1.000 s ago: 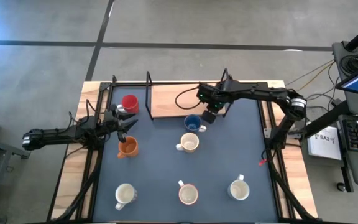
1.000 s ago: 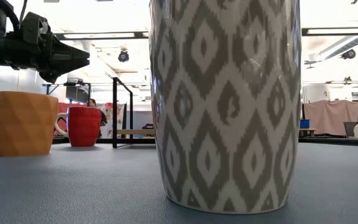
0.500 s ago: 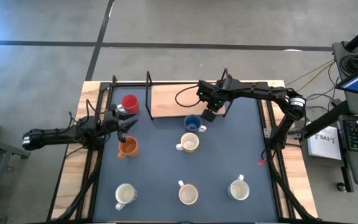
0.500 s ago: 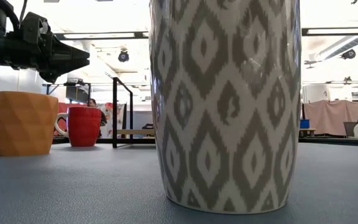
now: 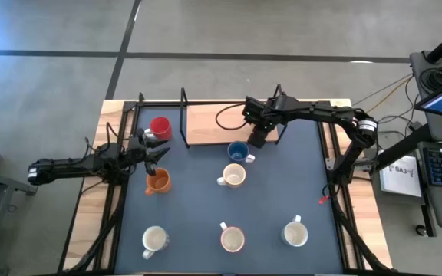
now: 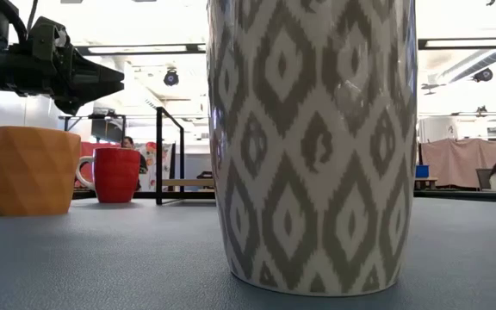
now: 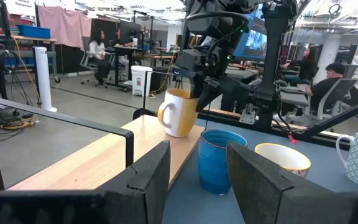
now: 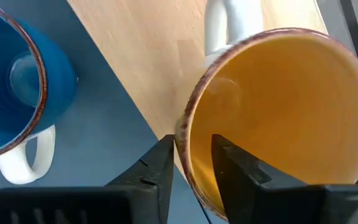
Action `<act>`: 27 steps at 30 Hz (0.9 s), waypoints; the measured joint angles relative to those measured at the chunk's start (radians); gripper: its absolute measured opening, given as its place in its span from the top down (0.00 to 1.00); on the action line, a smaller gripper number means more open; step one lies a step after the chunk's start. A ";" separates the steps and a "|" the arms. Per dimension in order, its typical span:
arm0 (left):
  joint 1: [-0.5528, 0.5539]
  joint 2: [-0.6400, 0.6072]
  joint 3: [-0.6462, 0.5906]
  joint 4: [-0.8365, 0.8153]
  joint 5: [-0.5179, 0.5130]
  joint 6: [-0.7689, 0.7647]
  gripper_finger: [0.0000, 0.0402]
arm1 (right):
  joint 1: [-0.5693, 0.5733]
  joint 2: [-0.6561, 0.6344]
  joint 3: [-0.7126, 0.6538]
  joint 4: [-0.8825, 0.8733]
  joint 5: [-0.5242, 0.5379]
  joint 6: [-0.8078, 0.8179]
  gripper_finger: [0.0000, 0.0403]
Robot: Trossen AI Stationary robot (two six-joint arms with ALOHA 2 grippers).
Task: Place coffee mugs
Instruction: Put the yellow cup on the shelf
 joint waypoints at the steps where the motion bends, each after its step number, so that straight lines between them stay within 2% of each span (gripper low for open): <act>1: 0.000 0.000 0.000 0.000 0.000 0.000 0.65 | 0.000 0.000 0.003 0.000 -0.001 0.000 0.74; 9: 0.000 0.000 0.000 0.000 0.000 0.000 0.65 | 0.001 0.000 0.112 -0.045 -0.005 -0.006 0.71; 13: 0.000 0.000 0.000 0.000 0.000 0.000 0.65 | 0.003 -0.001 0.165 -0.131 -0.005 -0.059 0.71; 18: 0.000 0.000 0.000 0.000 0.000 0.000 0.65 | 0.003 -0.001 0.165 -0.214 -0.005 -0.122 0.72; 27: 0.000 0.000 0.000 0.000 0.000 0.000 0.65 | 0.002 -0.001 0.160 -0.174 -0.005 -0.144 0.75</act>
